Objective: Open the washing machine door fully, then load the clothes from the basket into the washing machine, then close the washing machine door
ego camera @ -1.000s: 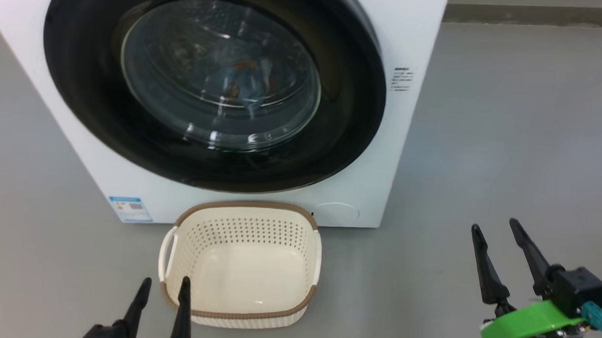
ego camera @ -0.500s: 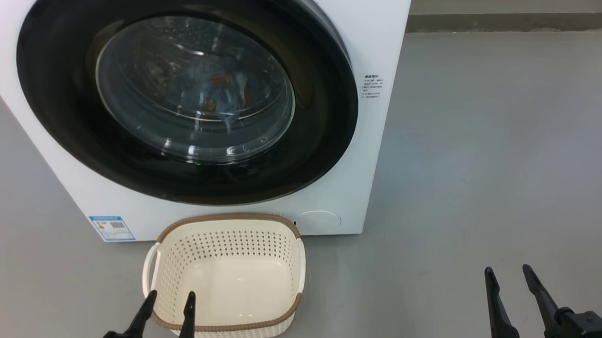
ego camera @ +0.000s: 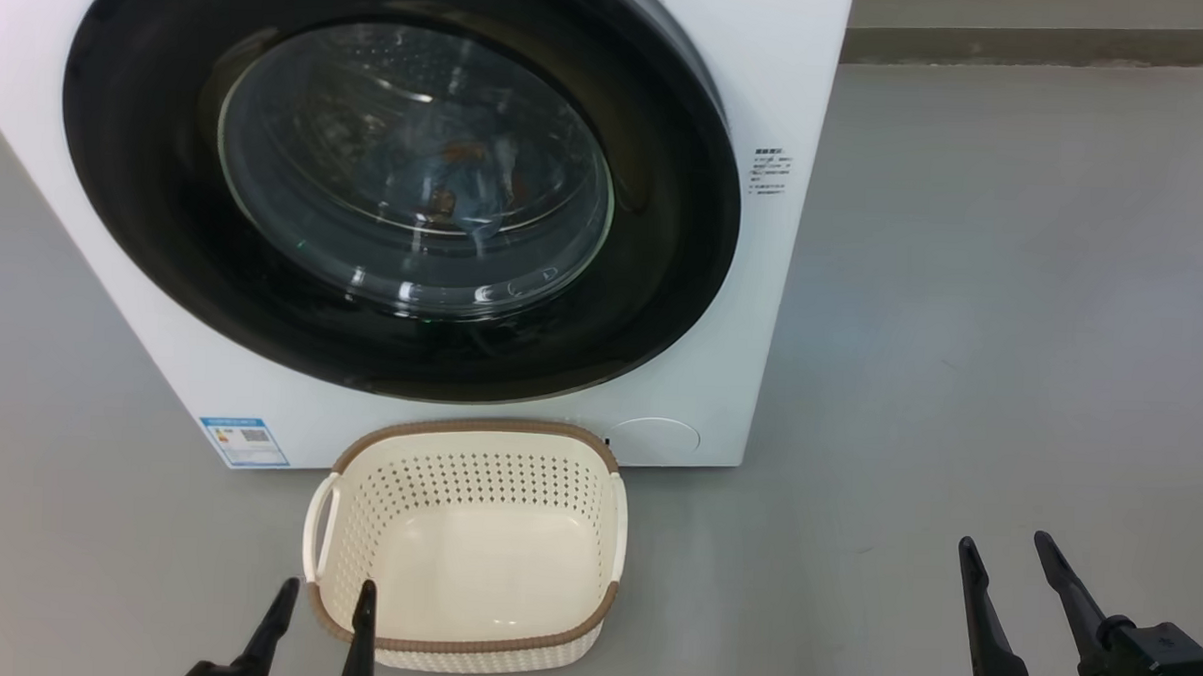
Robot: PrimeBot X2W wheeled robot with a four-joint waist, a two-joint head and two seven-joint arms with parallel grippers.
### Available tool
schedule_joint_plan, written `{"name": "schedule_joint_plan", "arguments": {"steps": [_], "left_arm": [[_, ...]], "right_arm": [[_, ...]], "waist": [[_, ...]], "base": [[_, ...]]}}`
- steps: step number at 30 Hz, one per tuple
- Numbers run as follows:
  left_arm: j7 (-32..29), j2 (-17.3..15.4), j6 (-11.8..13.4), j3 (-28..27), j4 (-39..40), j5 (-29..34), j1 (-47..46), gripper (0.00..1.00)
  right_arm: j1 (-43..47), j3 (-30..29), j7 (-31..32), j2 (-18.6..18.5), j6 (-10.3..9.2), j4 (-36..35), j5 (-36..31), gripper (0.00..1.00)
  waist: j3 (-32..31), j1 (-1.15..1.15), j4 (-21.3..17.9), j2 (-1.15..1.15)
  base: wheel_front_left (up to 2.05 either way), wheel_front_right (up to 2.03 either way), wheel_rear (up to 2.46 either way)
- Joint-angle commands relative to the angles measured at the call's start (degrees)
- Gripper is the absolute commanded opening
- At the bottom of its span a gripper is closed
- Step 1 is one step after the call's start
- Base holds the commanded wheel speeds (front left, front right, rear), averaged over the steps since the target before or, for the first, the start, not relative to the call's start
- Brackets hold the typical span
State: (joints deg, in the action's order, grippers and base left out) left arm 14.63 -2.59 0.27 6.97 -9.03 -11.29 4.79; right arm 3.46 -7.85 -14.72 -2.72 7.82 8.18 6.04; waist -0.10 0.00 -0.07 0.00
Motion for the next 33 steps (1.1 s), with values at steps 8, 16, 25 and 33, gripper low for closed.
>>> {"name": "schedule_joint_plan", "arguments": {"steps": [8,16,25,33], "left_arm": [[-0.03,0.05,-0.04,-0.10,-0.71,-0.59,0.09,0.00],[-0.53,0.40,-0.22,-0.01,-4.12,-2.77,0.80,0.00],[-1.86,0.16,-0.78,-0.78,-4.20,-8.77,-0.02,0.00],[-3.07,-0.02,-1.28,-1.48,-4.34,-14.04,-0.85,0.00]], "right_arm": [[-0.08,0.30,0.06,0.23,0.02,0.92,0.10,0.00],[-0.02,-0.06,0.79,1.00,0.01,5.19,2.32,0.00],[-0.65,0.13,2.23,0.91,-0.01,5.17,8.54,0.00],[-1.29,0.25,3.54,0.84,-0.04,5.21,14.03,0.00]], "waist": [[0.16,0.00,1.30,0.00],[0.16,0.03,1.31,0.00],[0.16,0.01,1.20,0.00],[0.18,0.01,1.12,0.00]], "base": [[0.00,0.00,0.00],[0.00,0.00,0.00],[0.00,0.00,0.00],[0.00,0.00,0.00]]}}
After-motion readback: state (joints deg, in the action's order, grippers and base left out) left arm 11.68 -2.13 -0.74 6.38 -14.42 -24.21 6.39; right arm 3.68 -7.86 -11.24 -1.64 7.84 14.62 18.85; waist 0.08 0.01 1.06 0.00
